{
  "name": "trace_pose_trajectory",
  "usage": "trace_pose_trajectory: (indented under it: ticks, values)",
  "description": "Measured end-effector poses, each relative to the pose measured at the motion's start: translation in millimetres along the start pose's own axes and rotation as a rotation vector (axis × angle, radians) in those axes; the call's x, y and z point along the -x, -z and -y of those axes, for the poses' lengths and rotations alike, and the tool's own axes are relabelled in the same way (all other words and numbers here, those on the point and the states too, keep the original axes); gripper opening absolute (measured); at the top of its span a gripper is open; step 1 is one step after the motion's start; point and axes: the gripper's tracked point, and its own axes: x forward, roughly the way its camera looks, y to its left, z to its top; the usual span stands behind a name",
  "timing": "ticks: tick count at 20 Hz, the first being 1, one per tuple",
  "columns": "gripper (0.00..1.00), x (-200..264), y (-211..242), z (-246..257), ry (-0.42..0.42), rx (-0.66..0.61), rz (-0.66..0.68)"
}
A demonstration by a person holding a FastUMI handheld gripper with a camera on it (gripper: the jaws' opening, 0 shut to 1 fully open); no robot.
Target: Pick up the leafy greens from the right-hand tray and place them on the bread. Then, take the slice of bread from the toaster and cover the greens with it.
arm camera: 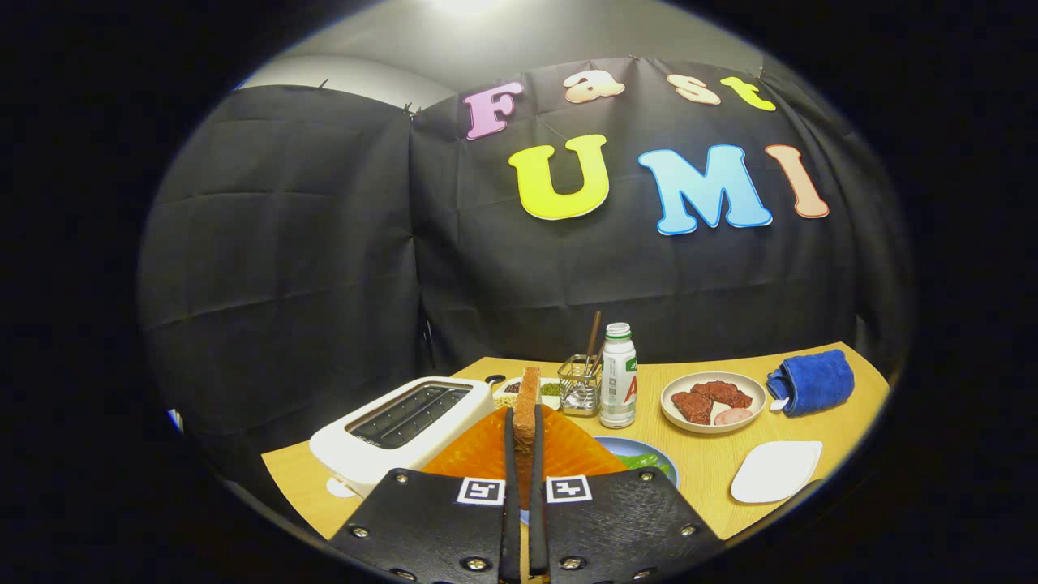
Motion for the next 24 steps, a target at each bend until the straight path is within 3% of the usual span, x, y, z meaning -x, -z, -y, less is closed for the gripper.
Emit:
trace_pose_trajectory:
  ticks: [8,24]
  values:
    - [0.04,-18,37,12,-0.004,0.029,-0.067]
    - [0.05,-32,56,8,-0.005,-0.008,-0.081]
